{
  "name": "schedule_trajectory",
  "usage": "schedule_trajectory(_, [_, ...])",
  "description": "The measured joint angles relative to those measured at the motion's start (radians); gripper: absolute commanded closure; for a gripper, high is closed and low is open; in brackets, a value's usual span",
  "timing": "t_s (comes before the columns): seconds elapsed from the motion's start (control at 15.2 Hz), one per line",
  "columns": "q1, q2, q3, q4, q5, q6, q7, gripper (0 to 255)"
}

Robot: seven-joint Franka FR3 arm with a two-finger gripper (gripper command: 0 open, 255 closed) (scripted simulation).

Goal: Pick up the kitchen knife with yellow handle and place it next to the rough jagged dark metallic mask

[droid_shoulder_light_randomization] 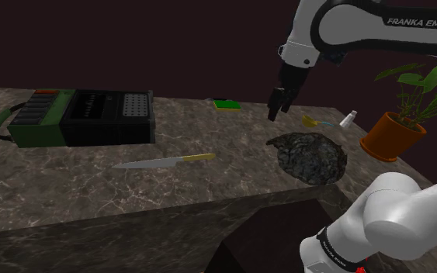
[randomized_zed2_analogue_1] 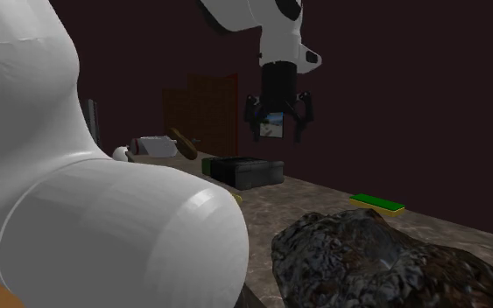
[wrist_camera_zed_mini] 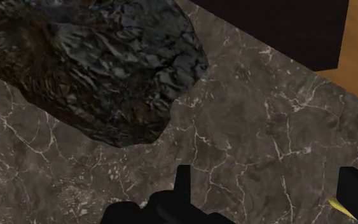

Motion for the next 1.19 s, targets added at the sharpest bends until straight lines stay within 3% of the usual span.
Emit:
schedule_trajectory(0.73, [0.116,0.309,0.044,0.099,0.018,0.241,-0.240,0])
schedule_trajectory(1.19, [0.184,0.484,0.101,0.189,0.019,0.347,-0.366,0])
